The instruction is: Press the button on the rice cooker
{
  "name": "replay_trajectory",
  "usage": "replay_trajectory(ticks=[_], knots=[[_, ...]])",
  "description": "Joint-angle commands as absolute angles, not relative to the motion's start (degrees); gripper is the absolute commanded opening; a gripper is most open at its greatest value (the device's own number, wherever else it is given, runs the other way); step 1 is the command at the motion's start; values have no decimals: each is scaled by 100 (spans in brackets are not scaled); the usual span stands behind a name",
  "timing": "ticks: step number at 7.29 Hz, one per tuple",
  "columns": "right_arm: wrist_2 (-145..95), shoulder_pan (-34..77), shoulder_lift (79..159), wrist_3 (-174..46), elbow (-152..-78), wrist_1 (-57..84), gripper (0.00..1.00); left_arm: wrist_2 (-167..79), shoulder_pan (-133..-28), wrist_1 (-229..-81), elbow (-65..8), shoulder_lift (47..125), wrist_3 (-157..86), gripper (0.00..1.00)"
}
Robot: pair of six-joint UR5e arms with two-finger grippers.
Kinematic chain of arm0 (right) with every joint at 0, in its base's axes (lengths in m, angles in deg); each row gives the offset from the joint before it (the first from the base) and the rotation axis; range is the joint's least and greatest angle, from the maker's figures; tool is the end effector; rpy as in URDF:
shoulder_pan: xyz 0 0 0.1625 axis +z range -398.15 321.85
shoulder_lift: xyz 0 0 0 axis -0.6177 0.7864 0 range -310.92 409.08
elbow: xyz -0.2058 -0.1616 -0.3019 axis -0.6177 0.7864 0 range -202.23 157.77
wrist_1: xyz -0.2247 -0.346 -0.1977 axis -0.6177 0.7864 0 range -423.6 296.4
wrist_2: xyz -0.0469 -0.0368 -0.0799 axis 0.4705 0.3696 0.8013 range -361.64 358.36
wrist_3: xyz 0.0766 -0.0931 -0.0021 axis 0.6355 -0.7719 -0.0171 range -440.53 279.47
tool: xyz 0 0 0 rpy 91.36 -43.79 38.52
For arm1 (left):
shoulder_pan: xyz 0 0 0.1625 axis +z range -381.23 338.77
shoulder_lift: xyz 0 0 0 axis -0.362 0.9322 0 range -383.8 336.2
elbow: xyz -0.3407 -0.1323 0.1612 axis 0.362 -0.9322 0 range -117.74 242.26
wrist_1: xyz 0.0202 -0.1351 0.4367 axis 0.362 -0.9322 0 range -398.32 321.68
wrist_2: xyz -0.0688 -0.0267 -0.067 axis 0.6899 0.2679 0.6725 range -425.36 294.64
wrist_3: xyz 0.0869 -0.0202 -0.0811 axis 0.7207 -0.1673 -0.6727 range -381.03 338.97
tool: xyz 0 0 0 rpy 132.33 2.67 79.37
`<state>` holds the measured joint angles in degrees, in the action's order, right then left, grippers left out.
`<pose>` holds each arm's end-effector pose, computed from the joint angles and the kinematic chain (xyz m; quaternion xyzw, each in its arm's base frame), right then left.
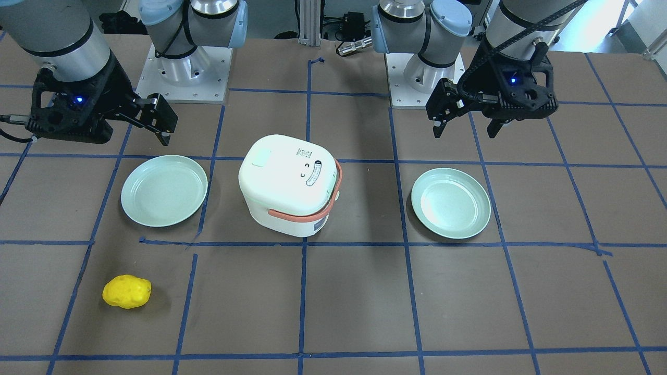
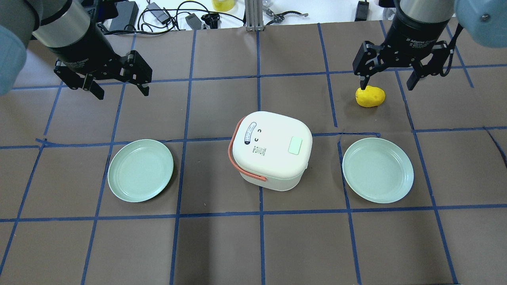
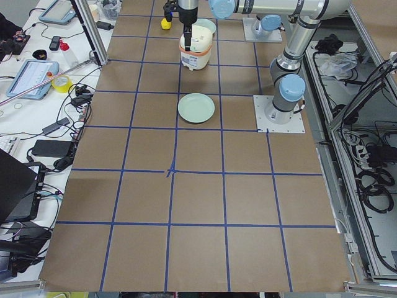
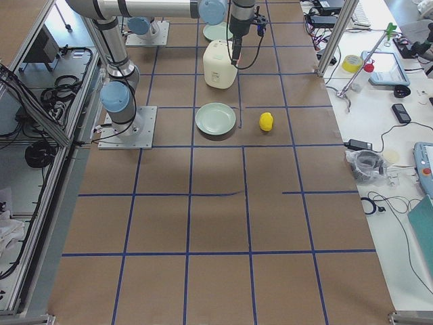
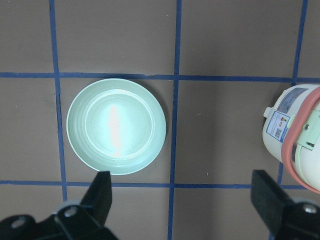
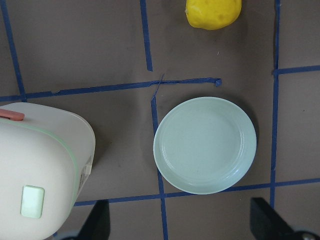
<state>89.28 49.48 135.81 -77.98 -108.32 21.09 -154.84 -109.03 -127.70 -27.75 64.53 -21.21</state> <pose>0.1084 -0.5550 0.4379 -0.0426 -0.9982 -0.0408 0.0081 -0.1139 -0.5351 0.4579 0.0206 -0.9996 0.0199 0.0043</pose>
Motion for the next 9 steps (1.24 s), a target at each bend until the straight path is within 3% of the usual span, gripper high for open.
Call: replay_trajectory(ticks=[1,2,5,9], knots=[[8933,4957,13574,-7754,-10853,2121,100,-15484,-10903,-12770,-2774,6453,-2121,100],[8846,4965,13565,-7693,-10854,2174,98,-15484,-10903,-12770,-2774,6453,-2121,100],[8828,5517,13530,-7692,-10871,2235,0,-15484,-10903,-12770,-2774,6453,-2121,100],[8126,6151,13267,-7008,-11081,2349,0,-15484,-10903,-12770,-2774,6453,-2121,100]])
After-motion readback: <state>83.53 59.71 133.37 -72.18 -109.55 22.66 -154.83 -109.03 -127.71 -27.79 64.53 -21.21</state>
